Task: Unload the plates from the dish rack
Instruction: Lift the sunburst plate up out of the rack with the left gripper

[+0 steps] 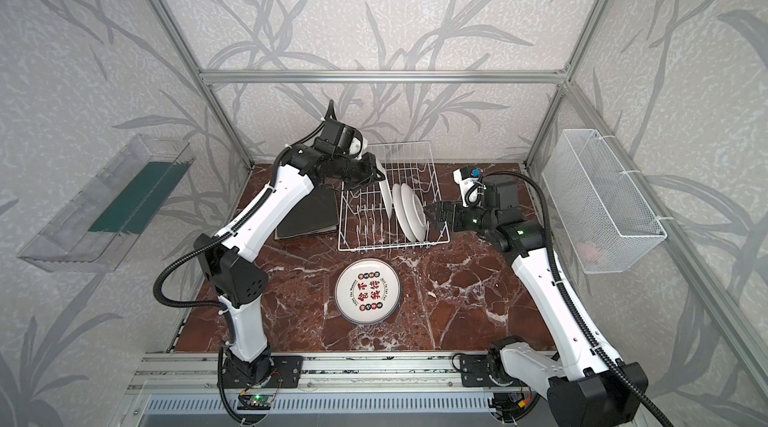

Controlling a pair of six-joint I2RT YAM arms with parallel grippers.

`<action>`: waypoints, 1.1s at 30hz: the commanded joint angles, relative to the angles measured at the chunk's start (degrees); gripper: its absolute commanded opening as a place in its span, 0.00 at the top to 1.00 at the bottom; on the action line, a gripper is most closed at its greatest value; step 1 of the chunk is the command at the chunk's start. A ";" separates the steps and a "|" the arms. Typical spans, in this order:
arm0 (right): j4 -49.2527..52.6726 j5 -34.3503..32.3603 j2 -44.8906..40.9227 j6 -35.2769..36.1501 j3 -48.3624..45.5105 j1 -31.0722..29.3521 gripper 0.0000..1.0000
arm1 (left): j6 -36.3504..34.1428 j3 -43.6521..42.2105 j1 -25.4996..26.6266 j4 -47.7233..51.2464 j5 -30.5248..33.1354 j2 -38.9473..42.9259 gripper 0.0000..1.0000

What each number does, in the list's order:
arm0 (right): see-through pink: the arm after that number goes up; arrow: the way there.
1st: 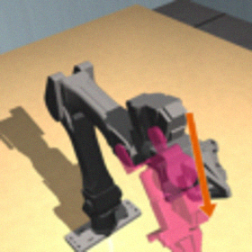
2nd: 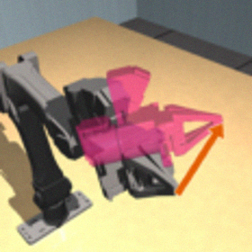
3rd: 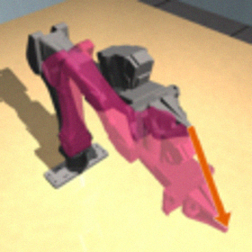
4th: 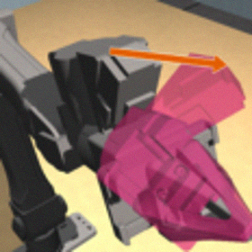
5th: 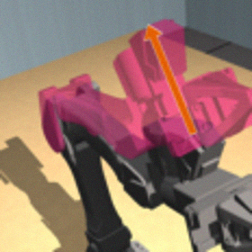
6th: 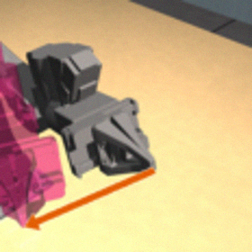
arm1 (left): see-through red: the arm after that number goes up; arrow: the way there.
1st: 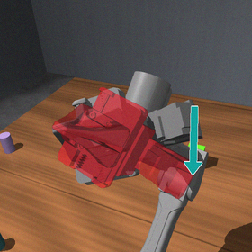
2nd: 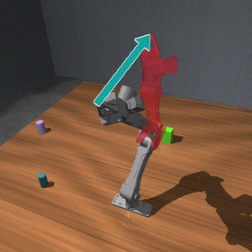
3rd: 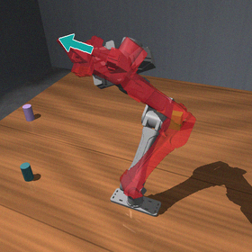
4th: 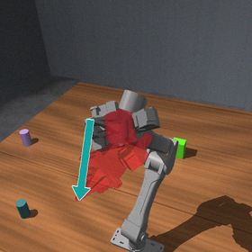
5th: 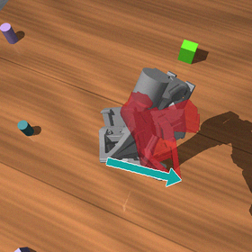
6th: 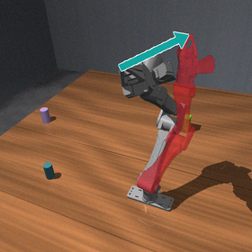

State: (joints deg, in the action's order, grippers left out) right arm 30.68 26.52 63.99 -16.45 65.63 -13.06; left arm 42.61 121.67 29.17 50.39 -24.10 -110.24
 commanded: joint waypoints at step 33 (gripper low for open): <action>-1.59 4.07 11.69 -19.65 21.53 -1.08 0.04 | -69.74 -5.75 16.87 9.81 40.40 20.56 1.00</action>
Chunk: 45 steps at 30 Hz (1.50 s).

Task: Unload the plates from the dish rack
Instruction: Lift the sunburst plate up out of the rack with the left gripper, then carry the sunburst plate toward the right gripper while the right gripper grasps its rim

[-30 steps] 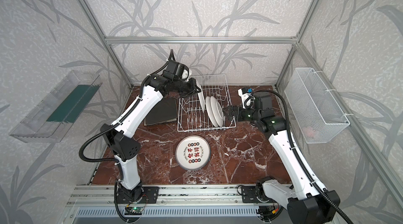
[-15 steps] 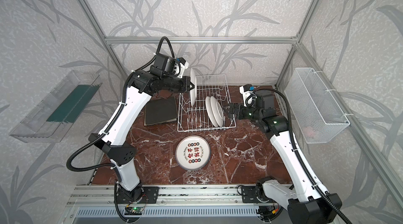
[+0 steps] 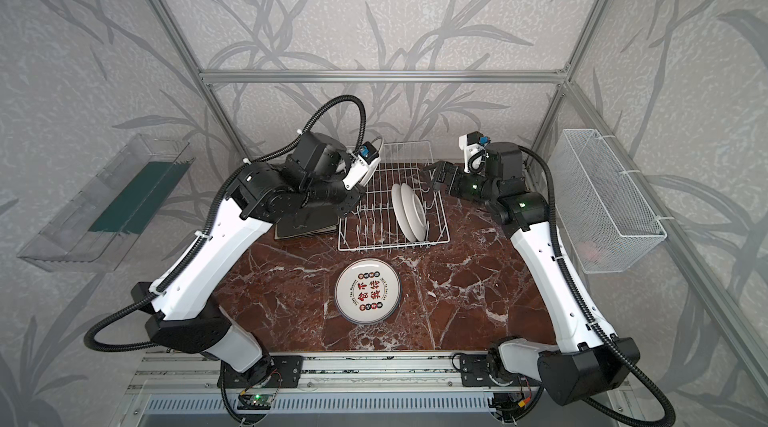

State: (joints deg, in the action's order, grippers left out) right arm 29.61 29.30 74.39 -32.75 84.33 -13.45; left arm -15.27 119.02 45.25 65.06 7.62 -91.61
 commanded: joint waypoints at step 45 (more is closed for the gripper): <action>-1.35 0.70 9.26 -9.33 1.80 -8.71 1.00 | -41.21 -42.39 12.67 -40.49 24.08 16.50 0.69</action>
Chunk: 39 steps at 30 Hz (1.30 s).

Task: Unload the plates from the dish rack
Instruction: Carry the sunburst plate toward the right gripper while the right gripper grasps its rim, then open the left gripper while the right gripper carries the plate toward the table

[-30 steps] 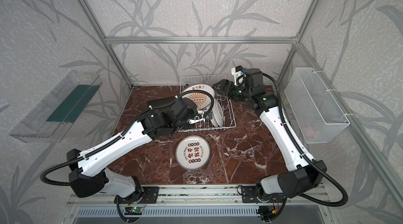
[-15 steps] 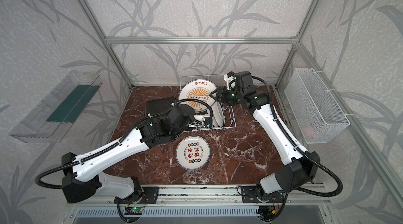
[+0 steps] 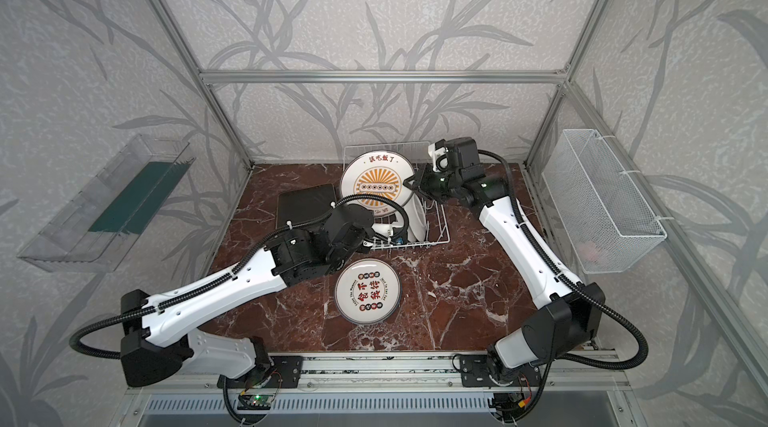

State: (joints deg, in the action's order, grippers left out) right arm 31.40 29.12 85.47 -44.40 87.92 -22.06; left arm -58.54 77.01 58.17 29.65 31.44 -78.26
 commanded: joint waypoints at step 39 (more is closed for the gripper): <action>-3.70 16.05 -26.36 8.93 -27.22 7.11 1.00 | 65.57 -1.69 -30.91 4.34 -58.48 18.94 0.01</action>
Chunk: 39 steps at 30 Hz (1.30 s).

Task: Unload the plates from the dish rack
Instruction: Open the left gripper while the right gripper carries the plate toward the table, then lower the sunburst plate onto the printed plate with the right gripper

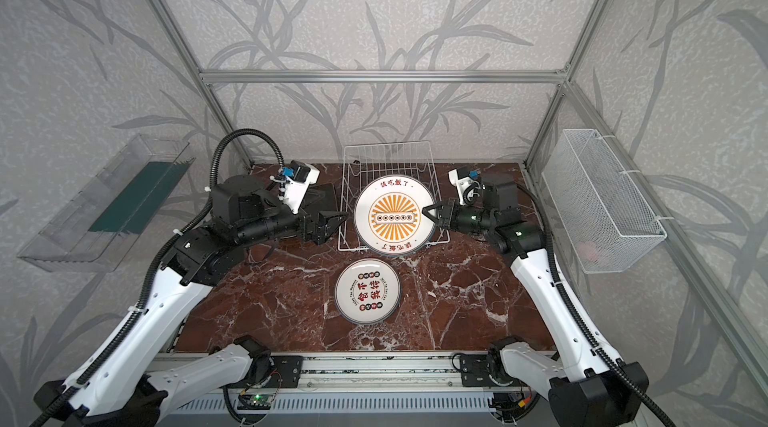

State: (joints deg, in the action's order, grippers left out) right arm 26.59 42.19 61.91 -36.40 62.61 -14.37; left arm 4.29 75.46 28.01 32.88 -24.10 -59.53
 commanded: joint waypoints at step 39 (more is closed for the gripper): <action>-18.39 -17.12 2.21 -19.73 -29.74 -24.00 1.00 | 3.96 -5.85 -3.53 -3.96 0.29 -0.05 0.01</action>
State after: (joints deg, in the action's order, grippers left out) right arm 13.06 25.56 63.51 -54.76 32.88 -37.47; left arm 7.73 70.22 24.95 30.83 -23.88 -60.16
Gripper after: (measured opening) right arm 0.087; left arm 0.991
